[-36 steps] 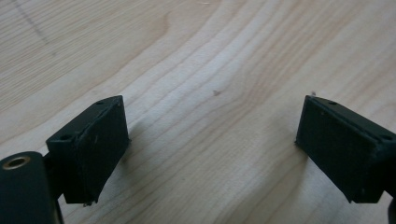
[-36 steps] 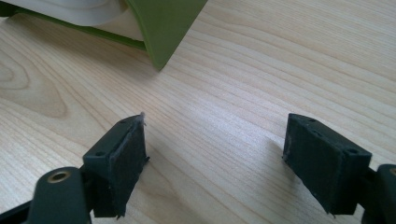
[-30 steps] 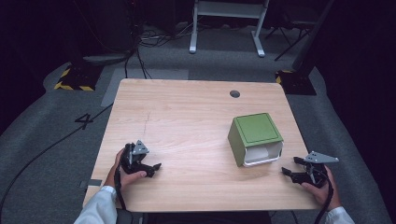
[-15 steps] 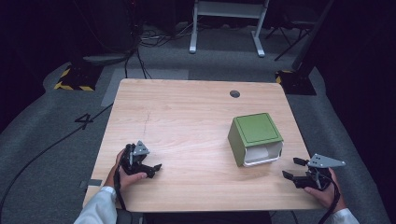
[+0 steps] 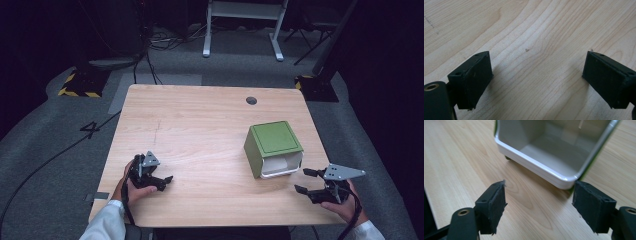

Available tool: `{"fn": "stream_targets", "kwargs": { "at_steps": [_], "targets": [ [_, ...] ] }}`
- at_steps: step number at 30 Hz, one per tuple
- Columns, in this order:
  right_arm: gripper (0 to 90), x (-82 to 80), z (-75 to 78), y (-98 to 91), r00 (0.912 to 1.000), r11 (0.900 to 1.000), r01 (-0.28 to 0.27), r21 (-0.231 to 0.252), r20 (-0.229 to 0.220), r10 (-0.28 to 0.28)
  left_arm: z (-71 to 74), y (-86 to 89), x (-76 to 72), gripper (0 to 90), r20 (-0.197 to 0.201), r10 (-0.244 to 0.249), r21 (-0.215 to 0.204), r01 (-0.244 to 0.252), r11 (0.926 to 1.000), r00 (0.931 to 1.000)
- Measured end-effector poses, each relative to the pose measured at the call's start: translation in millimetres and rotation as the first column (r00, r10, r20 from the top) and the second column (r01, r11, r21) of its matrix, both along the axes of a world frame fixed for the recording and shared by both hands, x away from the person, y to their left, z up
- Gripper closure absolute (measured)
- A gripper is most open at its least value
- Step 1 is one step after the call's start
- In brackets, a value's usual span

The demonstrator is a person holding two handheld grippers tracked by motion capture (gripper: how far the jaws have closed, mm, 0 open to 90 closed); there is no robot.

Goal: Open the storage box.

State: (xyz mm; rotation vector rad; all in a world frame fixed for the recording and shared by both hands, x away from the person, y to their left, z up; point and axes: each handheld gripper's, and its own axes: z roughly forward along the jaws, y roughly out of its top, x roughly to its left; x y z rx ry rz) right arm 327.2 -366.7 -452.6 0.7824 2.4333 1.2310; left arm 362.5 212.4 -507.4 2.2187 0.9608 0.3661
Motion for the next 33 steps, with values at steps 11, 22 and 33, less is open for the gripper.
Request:
{"fn": "stream_targets", "kwargs": {
  "at_steps": [11, 22, 33],
  "targets": [
    [27.8, 9.1, 9.9, 27.5, 0.9988, 0.9988, -0.048, -0.013, 0.014, 0.048, 0.0, 0.1, 0.0, 9.0, 0.000, 0.000, 0.000, 0.000, 1.0000, 1.0000],
    [30.7, 20.6, 3.6, 53.4, 0.9955, 0.9946, -0.095, -0.043, -0.009, 0.095, 0.0, 0.1, 0.1, 9.0, 0.001, -0.001, 0.001, 0.001, 1.0000, 1.0000],
    [32.2, 31.5, -4.3, 72.3, 0.9925, 0.9912, -0.116, -0.064, -0.046, 0.113, 0.0, 0.1, 0.0, 9.0, 0.000, -0.001, 0.000, 0.001, 1.0000, 1.0000]
  ]
}}
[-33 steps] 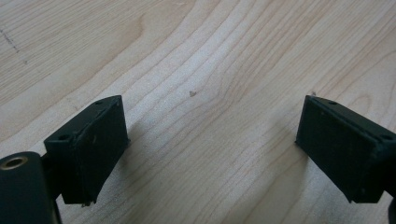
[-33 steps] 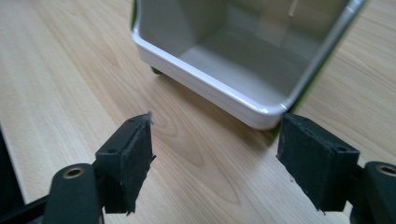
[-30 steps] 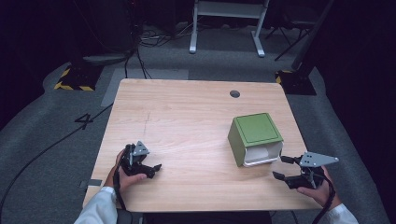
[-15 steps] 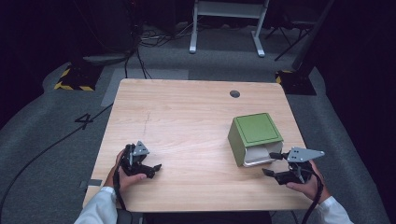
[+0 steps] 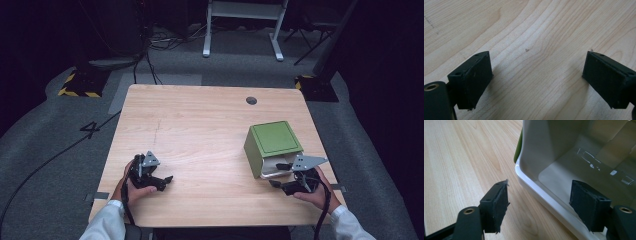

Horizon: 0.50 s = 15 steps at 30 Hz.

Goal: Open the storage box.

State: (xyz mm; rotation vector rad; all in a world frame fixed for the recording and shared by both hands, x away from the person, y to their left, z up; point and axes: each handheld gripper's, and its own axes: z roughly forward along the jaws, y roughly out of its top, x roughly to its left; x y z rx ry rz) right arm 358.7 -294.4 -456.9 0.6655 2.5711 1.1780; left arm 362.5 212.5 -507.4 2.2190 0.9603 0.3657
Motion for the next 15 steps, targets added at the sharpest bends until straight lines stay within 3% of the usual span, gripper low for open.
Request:
{"fn": "stream_targets", "kwargs": {
  "at_steps": [9, 15],
  "targets": [
    [43.9, 4.9, -9.1, 6.5, 0.9998, 0.9993, -0.017, -0.035, -0.010, 0.017, 0.0, 0.0, 0.0, 9.0, 0.000, 0.000, 0.000, 0.000, 1.0000, 1.0000],
    [45.8, 1.5, -11.9, 4.4, 0.9987, 0.9978, -0.045, -0.049, -0.024, 0.044, 0.0, 0.0, 0.0, 9.0, 0.000, 0.000, 0.000, 0.000, 1.0000, 1.0000]
  ]
}}
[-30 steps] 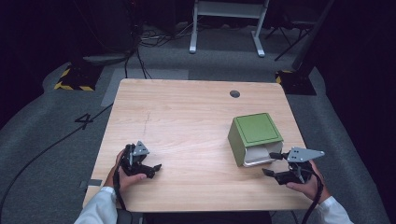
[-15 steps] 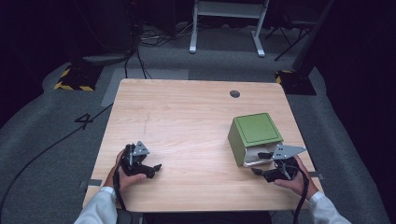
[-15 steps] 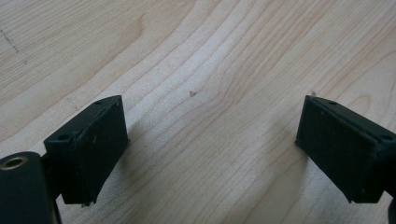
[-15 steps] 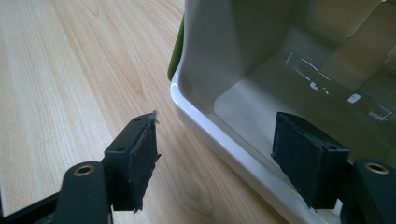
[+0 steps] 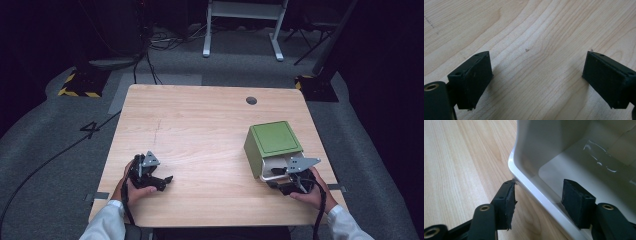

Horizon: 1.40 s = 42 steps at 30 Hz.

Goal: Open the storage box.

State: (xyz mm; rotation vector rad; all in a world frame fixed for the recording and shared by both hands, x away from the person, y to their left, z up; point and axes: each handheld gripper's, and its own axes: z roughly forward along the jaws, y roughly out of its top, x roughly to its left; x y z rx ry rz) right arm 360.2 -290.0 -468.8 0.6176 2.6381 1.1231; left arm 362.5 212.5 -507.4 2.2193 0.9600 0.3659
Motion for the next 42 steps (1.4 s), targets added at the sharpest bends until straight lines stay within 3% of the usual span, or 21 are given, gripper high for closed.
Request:
{"fn": "stream_targets", "kwargs": {
  "at_steps": [16, 42],
  "targets": [
    [45.3, -24.7, -8.3, -14.0, 0.9990, 0.9990, -0.044, -0.011, -0.003, 0.044, 0.0, 1.0, -0.8, 9.0, 0.001, -0.001, 0.002, 0.001, 1.0000, 1.0000],
    [45.3, -45.0, -9.4, -31.1, 0.9997, 0.9997, -0.024, 0.006, 0.005, 0.024, 0.1, 1.1, -0.9, 9.0, 0.001, -0.002, 0.003, 0.002, 1.0000, 1.0000]
  ]
}}
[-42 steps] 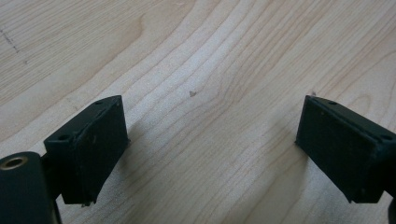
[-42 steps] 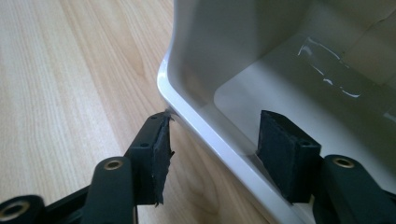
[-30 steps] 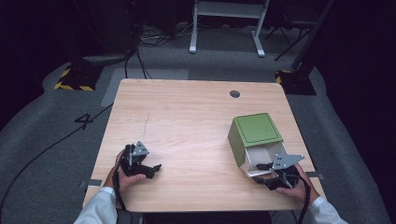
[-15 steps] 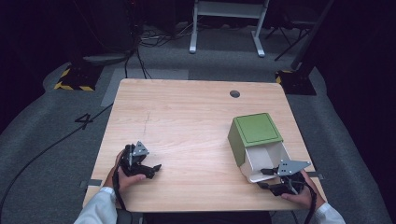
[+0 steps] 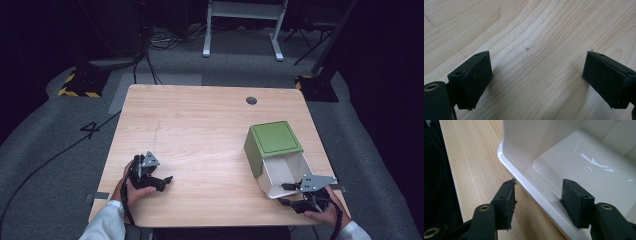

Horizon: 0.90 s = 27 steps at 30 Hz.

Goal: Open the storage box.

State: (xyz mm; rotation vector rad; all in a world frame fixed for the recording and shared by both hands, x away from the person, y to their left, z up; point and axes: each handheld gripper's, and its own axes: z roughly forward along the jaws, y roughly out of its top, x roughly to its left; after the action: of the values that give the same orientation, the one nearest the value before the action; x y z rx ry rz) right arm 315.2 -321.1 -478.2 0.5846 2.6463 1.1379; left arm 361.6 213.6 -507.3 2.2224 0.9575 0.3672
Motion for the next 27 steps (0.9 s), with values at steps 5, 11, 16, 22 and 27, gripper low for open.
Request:
{"fn": "stream_targets", "kwargs": {
  "at_steps": [5, 11, 16, 22, 27],
  "targets": [
    [45.3, -2.5, -1.3, -1.1, 1.0000, 1.0000, -0.001, 0.000, -0.002, 0.001, 0.0, -0.1, 0.0, 9.0, 0.000, 0.001, -0.001, -0.001, 1.0000, 1.0000],
    [45.3, -3.8, -1.6, -1.8, 1.0000, 1.0000, -0.003, -0.002, -0.005, 0.003, 0.0, 0.0, 0.0, 9.0, 0.000, 0.000, 0.001, 0.000, 1.0000, 1.0000],
    [45.2, -5.1, -1.7, -2.8, 1.0000, 1.0000, -0.005, -0.001, -0.004, 0.005, 0.0, 0.0, 0.0, 9.0, 0.000, 0.000, 0.000, 0.000, 1.0000, 1.0000],
    [44.7, -7.4, -2.3, -5.1, 1.0000, 1.0000, -0.006, 0.000, -0.003, 0.006, 0.0, 0.0, 0.0, 9.0, 0.000, 0.000, 0.000, 0.000, 1.0000, 1.0000],
    [44.4, -8.5, -2.5, -5.2, 1.0000, 1.0000, -0.002, -0.008, 0.000, 0.002, -0.1, -0.1, 0.0, 9.0, 0.000, 0.001, -0.002, -0.001, 1.0000, 1.0000]
  ]
}}
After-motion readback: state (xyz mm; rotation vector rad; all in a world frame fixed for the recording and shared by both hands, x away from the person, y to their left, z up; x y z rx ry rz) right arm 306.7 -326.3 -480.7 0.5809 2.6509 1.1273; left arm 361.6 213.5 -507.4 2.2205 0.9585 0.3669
